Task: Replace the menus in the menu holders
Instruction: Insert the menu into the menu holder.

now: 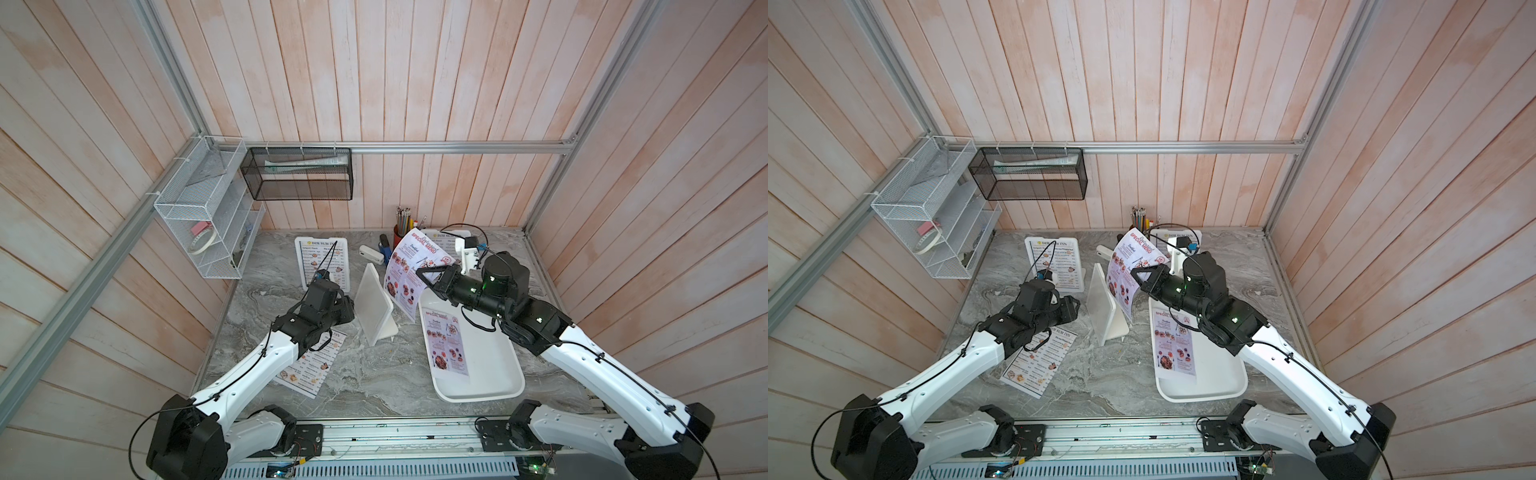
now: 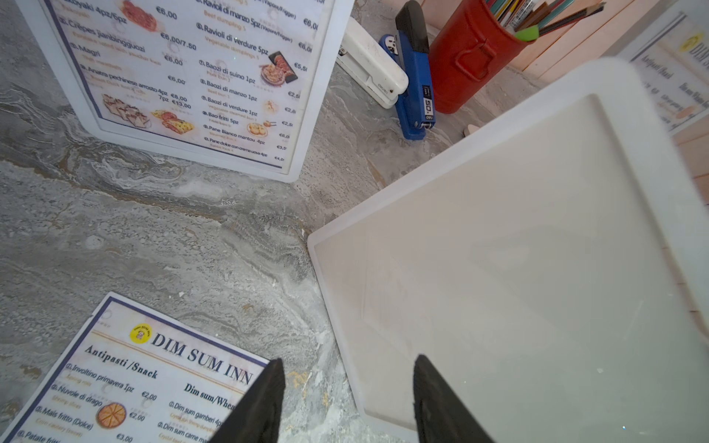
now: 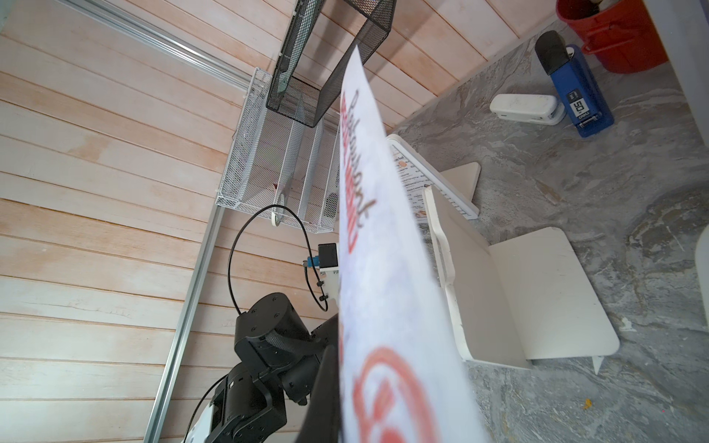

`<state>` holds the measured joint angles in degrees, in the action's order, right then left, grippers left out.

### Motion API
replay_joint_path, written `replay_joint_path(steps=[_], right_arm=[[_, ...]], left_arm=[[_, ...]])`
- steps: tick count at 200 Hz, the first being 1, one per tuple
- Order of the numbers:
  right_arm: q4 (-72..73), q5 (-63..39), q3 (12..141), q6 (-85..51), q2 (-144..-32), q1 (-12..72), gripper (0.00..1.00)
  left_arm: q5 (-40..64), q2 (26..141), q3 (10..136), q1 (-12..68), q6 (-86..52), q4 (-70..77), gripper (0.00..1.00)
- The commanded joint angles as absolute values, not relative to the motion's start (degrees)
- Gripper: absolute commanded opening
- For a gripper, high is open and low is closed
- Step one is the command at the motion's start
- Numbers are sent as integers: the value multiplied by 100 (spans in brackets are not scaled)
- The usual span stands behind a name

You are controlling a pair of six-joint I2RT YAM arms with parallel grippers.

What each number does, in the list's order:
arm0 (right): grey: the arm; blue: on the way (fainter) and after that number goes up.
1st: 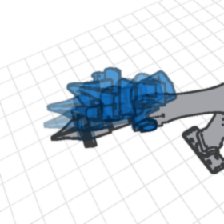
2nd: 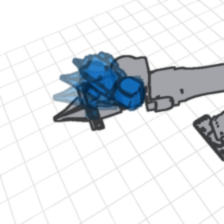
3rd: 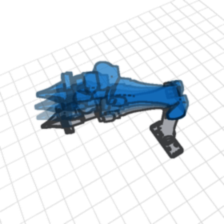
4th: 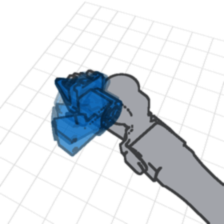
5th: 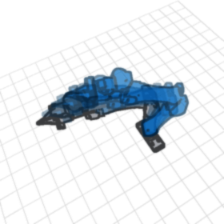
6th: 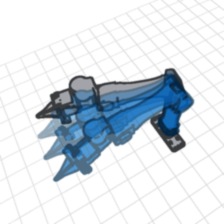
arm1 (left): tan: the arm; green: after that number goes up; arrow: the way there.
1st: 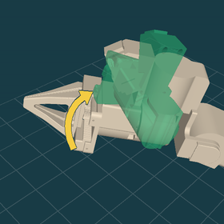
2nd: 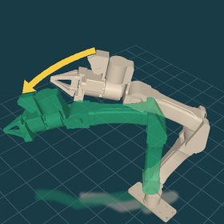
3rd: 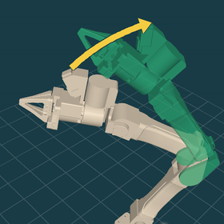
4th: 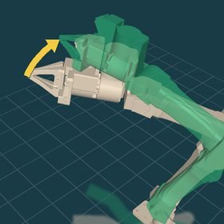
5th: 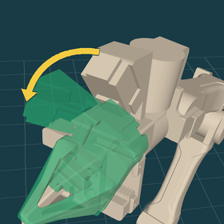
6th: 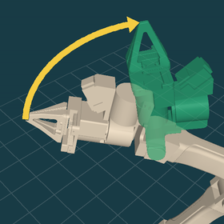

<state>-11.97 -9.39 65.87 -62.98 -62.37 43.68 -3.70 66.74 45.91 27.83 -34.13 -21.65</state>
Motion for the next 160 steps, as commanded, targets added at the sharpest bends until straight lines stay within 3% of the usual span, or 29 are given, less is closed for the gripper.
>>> replay_joint_path(steps=[1, 160], right_arm=[[-1081, -1063, 6550, -6284, -6251, 4342, 0], [-1082, -1143, 6568, -6278, -6378, 4333, 0]], left_arm=[[-466, 6723, 4720, 2807, -3445, -2197, 56], [-431, 6753, 4737, 2823, -3421, -2180, 56]])
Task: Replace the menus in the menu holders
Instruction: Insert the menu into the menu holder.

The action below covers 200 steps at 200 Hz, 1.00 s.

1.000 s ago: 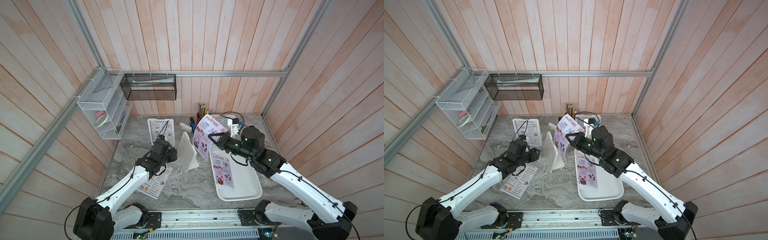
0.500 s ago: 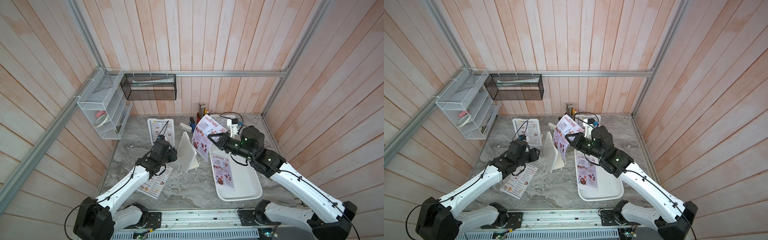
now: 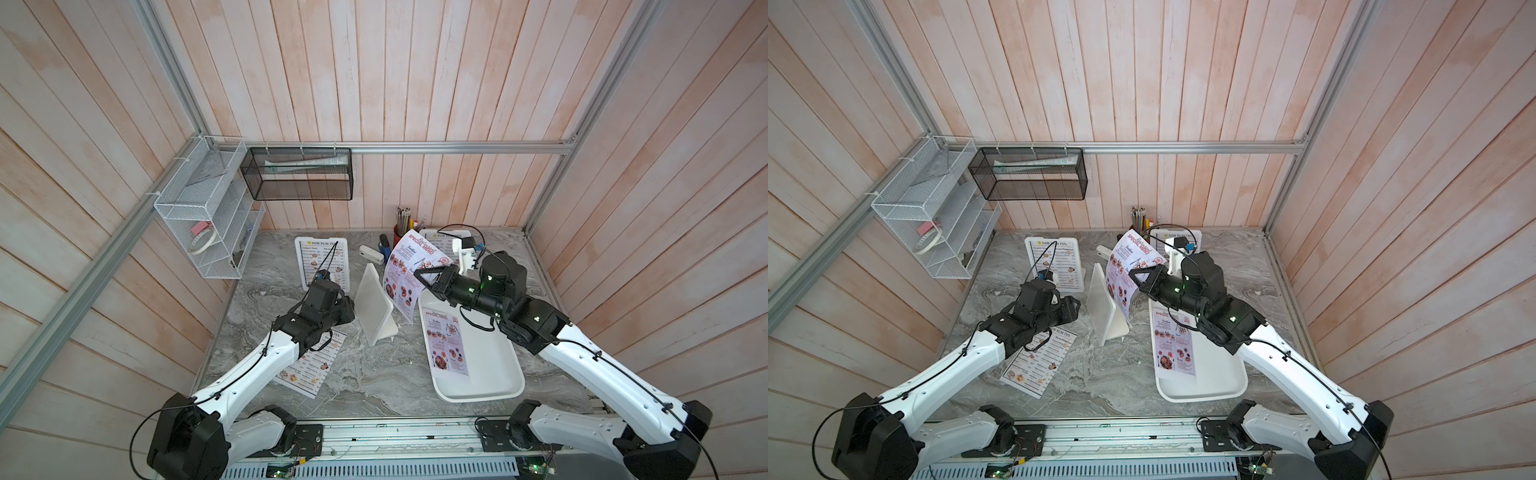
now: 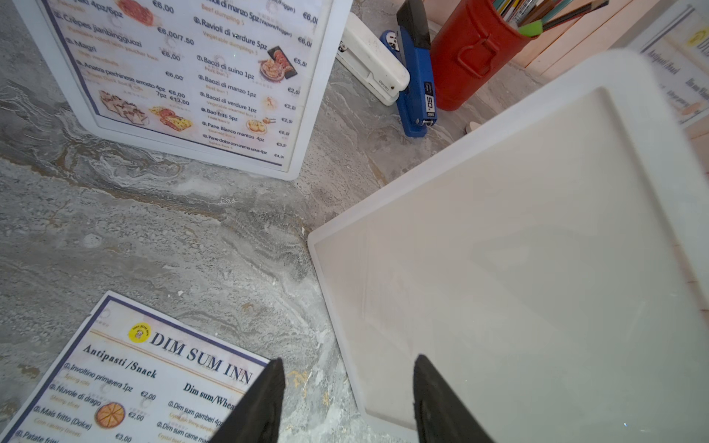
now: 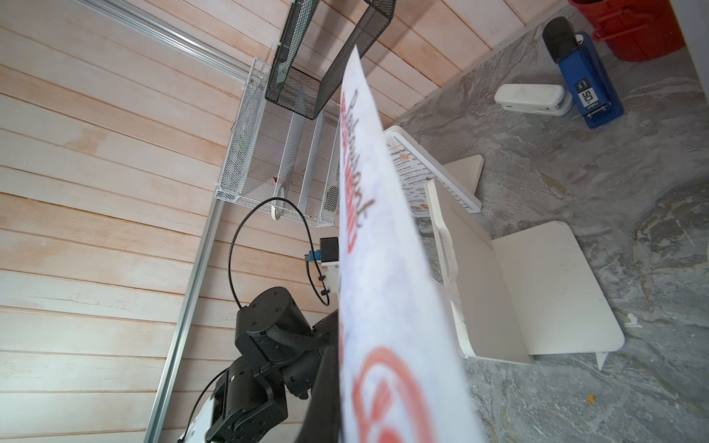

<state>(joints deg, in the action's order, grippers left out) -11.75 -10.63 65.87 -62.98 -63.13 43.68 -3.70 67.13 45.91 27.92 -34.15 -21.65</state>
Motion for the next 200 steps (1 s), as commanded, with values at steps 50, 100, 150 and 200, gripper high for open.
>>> replay_joint_path(steps=[50, 100, 150, 200], right_arm=[[-1081, -1151, 6592, -6258, -6425, 4281, 0], [-1086, -1160, 6502, -6248, -6387, 4169, 0], [-1138, -1434, 6517, -6069, -6593, 4034, 0], [-1125, -1428, 6504, -5949, -6649, 3969, 0]], left_arm=[[-474, 6727, 4803, 2848, -3393, -2224, 56], [-458, 6758, 4819, 2856, -3375, -2220, 56], [-435, 6740, 4912, 2883, -3313, -2289, 56], [-440, 6688, 4915, 2887, -3305, -2314, 56]])
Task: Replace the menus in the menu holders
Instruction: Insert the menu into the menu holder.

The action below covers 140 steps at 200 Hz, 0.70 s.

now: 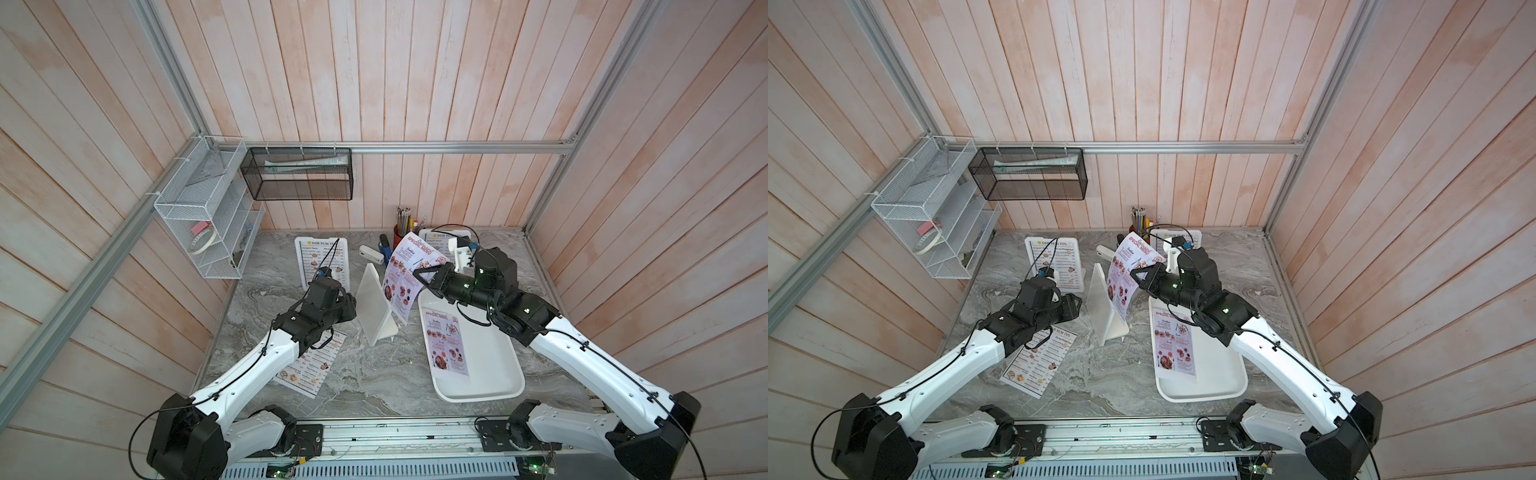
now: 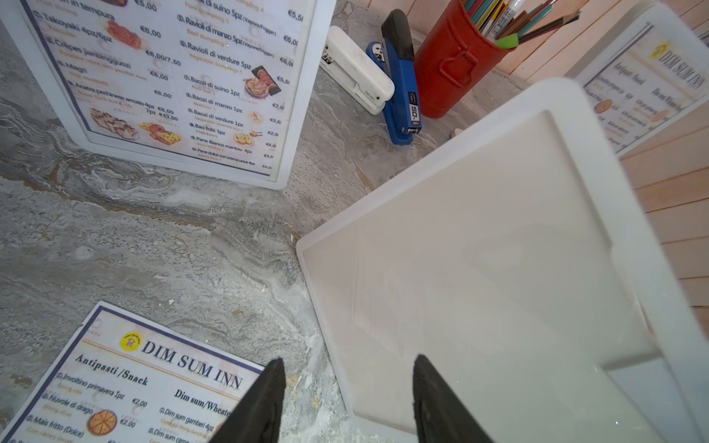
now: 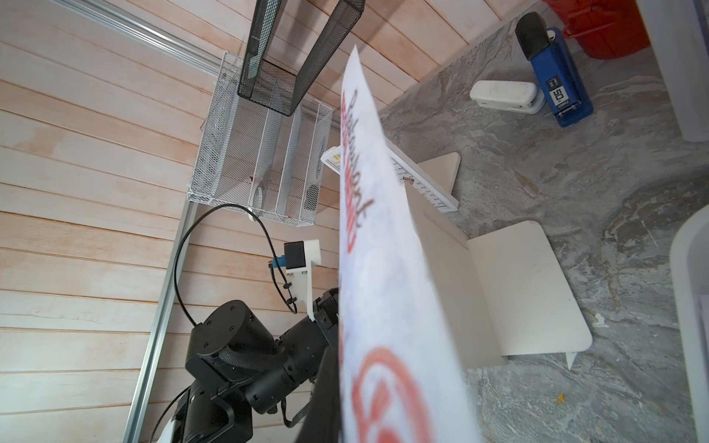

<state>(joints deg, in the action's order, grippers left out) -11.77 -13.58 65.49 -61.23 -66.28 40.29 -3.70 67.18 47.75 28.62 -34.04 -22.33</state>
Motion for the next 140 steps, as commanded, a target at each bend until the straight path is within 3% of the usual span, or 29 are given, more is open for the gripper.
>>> replay_joint_path(steps=[1, 140], right_arm=[[-1125, -1435, 6508, -5945, -6656, 3962, 0], [-821, -2082, 7150, -4952, -7694, 3525, 0]], left_arm=[[-435, 6688, 4918, 2889, -3300, -2313, 56], [-580, 6824, 5377, 2984, -3094, -2613, 55]])
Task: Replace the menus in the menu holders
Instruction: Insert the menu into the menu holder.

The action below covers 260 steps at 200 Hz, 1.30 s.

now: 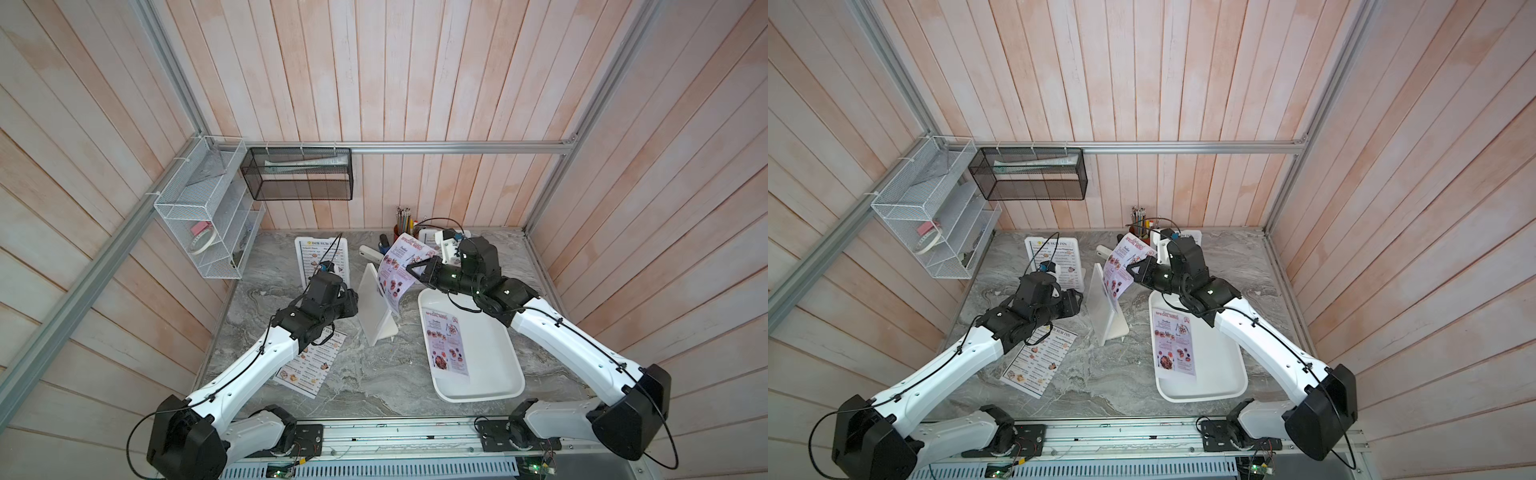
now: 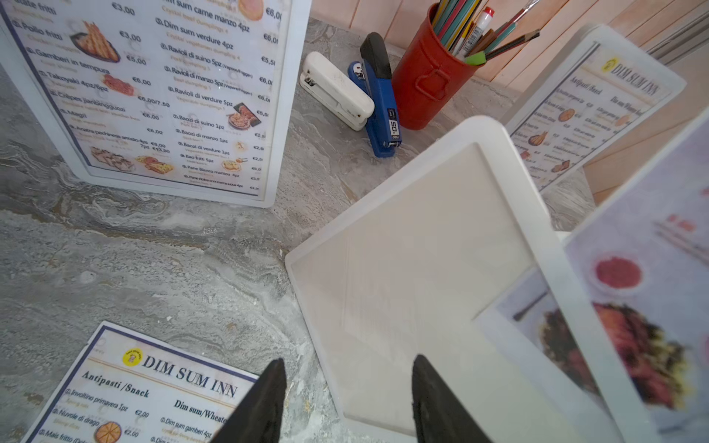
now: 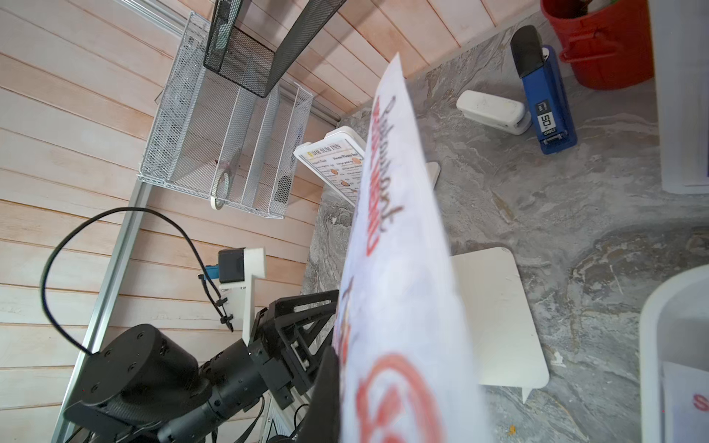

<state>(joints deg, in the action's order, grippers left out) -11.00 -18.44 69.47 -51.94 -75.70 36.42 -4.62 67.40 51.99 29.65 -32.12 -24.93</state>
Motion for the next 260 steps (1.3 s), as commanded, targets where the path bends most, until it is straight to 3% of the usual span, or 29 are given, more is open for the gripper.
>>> replay_joint_path(steps=[1, 103, 260], right_arm=[[-815, -2091, 7152, -4946, -7701, 3520, 0], [-222, -2280, 7481, -4224, -8364, 3476, 0], [1235, -1927, 6253, -3919, -7983, 3759, 0]], left_arm=[[-580, 6827, 5378, 2982, -3098, -2616, 55], [-681, 7039, 5726, 2953, -3006, -2738, 55], [-580, 7243, 5992, 2814, -2887, -2725, 56]])
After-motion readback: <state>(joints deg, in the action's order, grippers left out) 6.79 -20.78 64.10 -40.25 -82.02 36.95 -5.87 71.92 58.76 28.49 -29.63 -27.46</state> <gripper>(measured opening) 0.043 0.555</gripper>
